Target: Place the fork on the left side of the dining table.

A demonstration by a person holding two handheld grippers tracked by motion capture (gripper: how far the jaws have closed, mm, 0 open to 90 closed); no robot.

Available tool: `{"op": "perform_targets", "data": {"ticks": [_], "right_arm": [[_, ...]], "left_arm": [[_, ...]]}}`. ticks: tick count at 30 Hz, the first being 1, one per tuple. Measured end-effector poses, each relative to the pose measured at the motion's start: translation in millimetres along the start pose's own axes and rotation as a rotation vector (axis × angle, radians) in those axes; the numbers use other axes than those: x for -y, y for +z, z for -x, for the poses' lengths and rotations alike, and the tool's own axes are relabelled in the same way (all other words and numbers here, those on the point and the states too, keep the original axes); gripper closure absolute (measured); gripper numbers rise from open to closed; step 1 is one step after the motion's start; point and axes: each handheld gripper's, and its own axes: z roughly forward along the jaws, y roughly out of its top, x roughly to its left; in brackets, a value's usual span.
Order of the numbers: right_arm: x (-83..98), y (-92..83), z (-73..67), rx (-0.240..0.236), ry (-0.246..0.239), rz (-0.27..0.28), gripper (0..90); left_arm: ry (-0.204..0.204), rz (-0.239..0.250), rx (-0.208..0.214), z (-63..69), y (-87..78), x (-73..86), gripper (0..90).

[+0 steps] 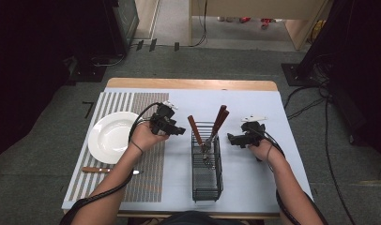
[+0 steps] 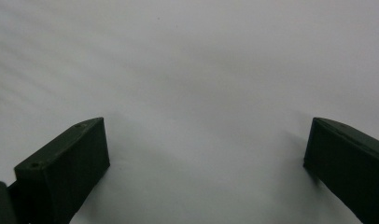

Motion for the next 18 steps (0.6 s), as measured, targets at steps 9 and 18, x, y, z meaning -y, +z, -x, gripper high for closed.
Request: {"op": "perform_targets", "data": {"ticks": [9,18], "right_arm": [[0.0,0.1,0.1,0.000,-0.001,0.001,0.0],[0.0,0.0,-0.1,0.000,0.001,0.000,0.0]], "left_arm": [[0.009,0.016,0.033,3.5,-14.6,-5.5,39.5],[0.005,0.005,0.054,8.4,-24.6,-10.7,43.1]]}}
